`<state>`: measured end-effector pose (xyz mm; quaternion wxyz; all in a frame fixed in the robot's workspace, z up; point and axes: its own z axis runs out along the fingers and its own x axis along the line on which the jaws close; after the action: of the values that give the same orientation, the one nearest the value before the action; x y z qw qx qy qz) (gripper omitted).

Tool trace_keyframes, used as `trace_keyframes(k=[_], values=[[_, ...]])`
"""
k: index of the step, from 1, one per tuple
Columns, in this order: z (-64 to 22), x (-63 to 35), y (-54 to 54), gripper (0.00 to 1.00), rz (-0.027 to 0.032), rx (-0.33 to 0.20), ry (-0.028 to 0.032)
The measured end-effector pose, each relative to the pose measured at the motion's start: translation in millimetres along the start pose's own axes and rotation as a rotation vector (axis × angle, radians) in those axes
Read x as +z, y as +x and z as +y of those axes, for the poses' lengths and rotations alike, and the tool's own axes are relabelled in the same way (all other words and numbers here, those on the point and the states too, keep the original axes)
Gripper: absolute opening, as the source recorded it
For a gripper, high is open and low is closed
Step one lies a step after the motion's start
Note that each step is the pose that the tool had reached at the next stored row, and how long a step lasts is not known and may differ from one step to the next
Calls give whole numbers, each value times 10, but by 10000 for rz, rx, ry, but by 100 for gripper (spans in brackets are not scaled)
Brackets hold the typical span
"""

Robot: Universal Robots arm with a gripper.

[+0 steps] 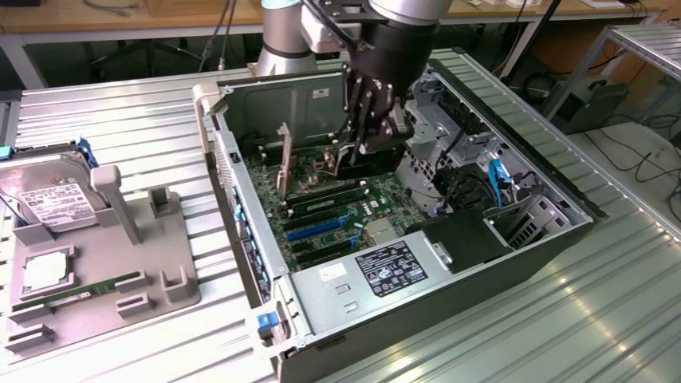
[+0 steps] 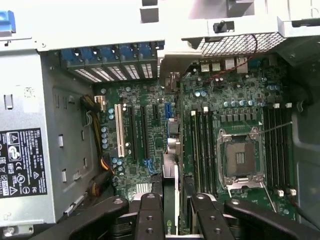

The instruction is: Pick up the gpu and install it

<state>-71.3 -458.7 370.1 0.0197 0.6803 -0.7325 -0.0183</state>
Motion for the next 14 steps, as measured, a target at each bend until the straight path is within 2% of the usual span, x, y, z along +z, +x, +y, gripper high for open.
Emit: trace_keyframes(k=[7,14], values=[[125,157,41,26,1,-34,2],[157,263,51,26,-3,-45,27]])
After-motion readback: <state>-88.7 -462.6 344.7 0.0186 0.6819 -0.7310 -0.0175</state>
